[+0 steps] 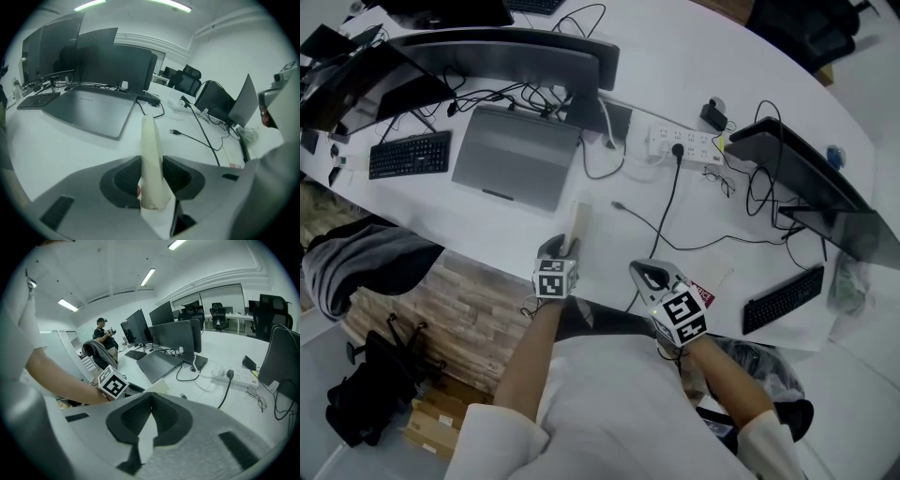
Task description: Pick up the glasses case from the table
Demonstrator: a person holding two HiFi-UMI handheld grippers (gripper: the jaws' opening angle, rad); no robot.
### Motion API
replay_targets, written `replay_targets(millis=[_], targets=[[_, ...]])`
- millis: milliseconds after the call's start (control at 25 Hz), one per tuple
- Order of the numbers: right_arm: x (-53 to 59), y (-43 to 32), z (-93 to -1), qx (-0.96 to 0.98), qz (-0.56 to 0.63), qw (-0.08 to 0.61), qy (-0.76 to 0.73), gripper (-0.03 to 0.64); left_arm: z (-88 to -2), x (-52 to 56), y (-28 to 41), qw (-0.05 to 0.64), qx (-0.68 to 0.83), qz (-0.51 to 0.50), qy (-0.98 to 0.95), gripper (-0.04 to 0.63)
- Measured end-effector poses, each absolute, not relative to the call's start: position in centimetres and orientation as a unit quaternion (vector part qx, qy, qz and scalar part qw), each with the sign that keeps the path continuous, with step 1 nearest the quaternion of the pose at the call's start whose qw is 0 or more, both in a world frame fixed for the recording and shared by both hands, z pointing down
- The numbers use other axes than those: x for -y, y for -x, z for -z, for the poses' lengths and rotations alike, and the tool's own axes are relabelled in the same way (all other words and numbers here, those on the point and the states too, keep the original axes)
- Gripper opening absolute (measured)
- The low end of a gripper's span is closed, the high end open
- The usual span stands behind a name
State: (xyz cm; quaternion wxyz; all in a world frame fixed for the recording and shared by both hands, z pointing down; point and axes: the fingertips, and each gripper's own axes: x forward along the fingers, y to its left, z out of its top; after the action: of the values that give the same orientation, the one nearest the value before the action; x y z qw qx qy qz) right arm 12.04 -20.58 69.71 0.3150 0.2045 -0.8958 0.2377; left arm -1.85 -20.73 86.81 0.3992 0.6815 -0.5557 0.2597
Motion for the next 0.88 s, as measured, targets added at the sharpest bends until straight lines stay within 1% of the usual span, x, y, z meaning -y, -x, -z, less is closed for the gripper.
replay_targets(millis=[200, 440, 880], targets=[[20.6, -12.6, -69.2, 0.896, -0.235, 0.312, -0.211, 0.002, -85.0, 20.5, 2.5, 0.397, 0.562, -0.252, -0.680, 0.140], [20.6, -12.4, -68.2, 0.899, -0.226, 0.305, -0.216, 0.002, -82.0, 20.5, 3.6, 0.387, 0.574, -0.219, -0.688, 0.140], [17.9, -8.5, -64.5, 0.909, -0.196, 0.288, -0.228, 0.002, -71.8, 17.5, 8.7, 0.343, 0.598, -0.135, -0.711, 0.138]])
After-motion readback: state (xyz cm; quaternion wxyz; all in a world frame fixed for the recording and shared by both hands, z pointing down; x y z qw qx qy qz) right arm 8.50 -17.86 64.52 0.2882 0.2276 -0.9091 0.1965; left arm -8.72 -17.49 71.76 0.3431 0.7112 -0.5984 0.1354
